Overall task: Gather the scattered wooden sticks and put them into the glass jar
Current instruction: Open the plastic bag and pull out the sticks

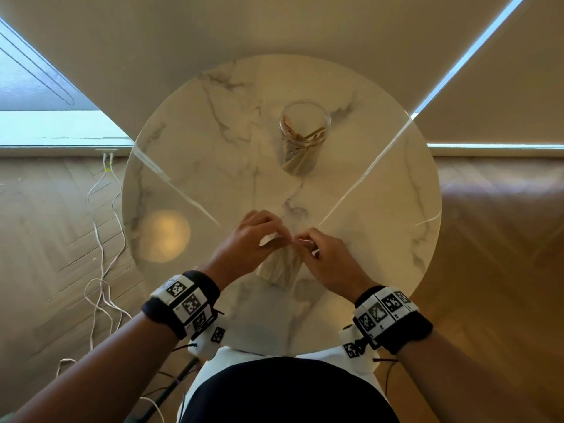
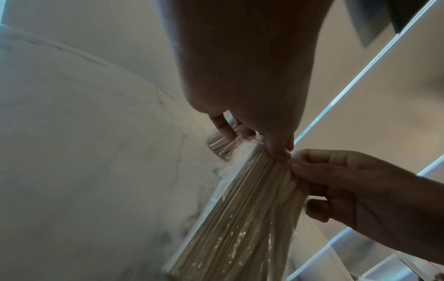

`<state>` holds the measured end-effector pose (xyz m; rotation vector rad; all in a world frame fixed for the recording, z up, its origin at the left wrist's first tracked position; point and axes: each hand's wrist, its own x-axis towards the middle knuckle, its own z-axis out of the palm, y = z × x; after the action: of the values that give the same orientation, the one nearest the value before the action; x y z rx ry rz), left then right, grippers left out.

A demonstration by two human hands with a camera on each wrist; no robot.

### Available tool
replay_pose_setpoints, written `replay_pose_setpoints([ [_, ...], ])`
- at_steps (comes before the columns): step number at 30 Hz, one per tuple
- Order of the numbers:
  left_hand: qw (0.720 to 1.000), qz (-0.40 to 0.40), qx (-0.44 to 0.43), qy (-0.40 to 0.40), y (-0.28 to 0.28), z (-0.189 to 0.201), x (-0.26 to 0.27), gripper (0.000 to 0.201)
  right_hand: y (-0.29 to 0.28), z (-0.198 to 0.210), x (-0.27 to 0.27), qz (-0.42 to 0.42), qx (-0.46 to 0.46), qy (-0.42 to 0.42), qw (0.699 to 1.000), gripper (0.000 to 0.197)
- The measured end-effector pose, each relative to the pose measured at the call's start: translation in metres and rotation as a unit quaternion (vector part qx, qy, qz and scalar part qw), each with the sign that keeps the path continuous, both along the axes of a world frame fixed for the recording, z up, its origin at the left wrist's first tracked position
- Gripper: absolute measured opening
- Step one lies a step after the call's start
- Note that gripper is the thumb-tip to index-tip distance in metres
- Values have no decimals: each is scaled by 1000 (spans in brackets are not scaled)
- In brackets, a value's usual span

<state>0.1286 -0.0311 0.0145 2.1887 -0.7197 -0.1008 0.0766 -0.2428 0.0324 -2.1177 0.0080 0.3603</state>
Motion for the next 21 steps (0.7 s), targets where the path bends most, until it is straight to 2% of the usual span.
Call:
replay_pose_setpoints([
  [4,992,96,-5,77,-4,21,-9,32,-15,17,2,4,10,-24,1000,20],
  [6,987,96,10,125,-5,32,-10,32,-22,24,2,16,21,-32,999,16],
  [8,989,79,21,122,-6,37,-11,21,-27,30,2,33,25,-31,999,14],
  [11,991,92,-7,99,-7,37,-14,10,-31,36,3,48,26,-41,998,11],
  [15,993,100,-51,47,-13,36,-21,14,-30,39,6,98,-30,-134,986,8],
  [19,992,105,-54,36,-14,41,-25,21,-29,46,10,115,-41,-136,983,9],
  [21,986,135,-76,57,-13,45,-28,21,-28,49,11,127,-35,-104,986,17],
])
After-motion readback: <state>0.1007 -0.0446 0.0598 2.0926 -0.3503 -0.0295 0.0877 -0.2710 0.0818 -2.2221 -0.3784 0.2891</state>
